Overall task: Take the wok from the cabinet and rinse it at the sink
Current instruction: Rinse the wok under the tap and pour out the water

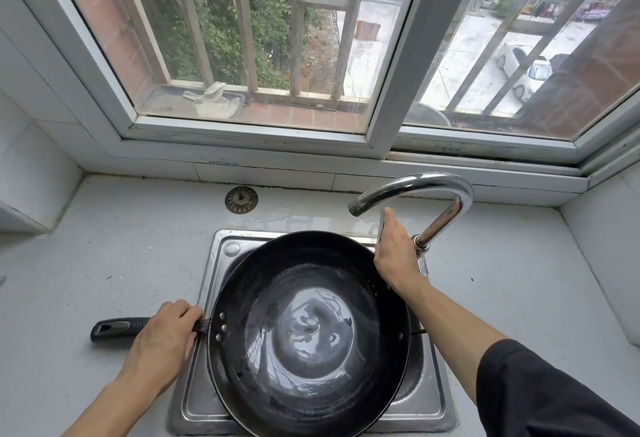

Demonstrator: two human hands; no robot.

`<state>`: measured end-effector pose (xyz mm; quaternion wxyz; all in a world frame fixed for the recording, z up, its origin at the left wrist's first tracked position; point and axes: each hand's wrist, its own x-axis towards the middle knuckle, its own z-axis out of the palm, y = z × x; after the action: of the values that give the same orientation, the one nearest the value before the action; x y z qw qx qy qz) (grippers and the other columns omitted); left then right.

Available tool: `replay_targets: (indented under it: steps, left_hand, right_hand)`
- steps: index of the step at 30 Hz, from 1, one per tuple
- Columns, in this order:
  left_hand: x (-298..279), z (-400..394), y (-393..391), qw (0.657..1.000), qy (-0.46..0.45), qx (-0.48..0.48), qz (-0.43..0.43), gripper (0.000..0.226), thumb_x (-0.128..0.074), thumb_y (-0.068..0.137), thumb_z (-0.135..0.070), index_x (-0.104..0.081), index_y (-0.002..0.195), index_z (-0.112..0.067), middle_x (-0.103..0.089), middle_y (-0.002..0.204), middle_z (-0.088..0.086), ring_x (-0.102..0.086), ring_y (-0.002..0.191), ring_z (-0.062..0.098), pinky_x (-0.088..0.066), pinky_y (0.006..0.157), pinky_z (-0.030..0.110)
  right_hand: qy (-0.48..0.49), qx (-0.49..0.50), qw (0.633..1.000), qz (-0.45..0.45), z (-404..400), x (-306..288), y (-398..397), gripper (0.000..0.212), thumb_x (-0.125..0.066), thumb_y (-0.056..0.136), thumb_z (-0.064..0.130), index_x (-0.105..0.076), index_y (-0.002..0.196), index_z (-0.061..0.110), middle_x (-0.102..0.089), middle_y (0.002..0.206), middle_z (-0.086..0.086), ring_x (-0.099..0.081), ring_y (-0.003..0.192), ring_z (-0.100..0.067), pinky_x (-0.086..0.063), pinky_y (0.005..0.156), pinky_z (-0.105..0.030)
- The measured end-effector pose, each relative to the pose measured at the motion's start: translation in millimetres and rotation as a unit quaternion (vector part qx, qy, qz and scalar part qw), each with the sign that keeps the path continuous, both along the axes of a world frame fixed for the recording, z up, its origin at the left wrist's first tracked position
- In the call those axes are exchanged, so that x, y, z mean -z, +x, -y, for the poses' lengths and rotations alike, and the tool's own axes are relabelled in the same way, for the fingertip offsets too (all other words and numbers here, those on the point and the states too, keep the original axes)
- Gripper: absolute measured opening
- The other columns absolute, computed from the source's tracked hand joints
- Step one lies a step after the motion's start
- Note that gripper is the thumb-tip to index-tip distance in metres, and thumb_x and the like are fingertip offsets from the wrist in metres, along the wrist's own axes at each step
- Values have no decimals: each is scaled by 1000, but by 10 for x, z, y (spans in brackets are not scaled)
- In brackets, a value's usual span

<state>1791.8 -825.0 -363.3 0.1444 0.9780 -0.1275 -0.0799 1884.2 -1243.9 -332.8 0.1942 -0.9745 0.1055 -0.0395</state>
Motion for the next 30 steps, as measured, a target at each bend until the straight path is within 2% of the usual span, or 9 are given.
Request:
replay_targets:
  steps: [3,11,15,24,30]
  left_hand:
    - [-5,1,2,1000,0,1,2,37,-82,61,-4,-59,85,-20,-53,82,-6,-49,73,18,-46,48,31]
    - [-14,14,5,1000,0,5,6,39,-83,59,-3,-60,85,-20,-53,81,-6,-49,72,18,-45,48,31]
    - [-30,28,-2,1000,-4,0,5,39,-83,59,-2,-58,83,-20,-52,80,-6,-49,73,19,-46,50,32]
    - [-39,37,-6,1000,-7,-2,4,37,-82,60,-2,-58,83,-20,-51,81,-6,-48,74,19,-46,51,32]
    - [-37,35,-5,1000,-2,-2,4,36,-82,61,-2,-59,84,-19,-53,82,-5,-49,74,19,-47,51,33]
  right_hand:
    - [1,1,1000,-2,-4,-1,2,75,-55,83,-8,-23,148,9,-54,119,-14,-54,102,-29,-48,90,-39]
    - [-4,-1,1000,-2,4,-3,3,73,-54,81,-10,-25,145,11,-55,108,-12,-54,93,-28,-48,82,-39]
    - [2,-7,1000,2,9,-1,12,71,-53,82,-10,-26,146,9,-56,112,-15,-56,96,-31,-49,84,-41]
    - [5,-14,1000,-3,15,-15,11,68,-52,80,-11,-30,140,13,-55,101,-12,-56,84,-28,-49,72,-38]
    - [-3,-20,1000,-7,35,1,22,69,-51,81,-10,-29,143,12,-56,103,-13,-55,84,-27,-50,74,-39]
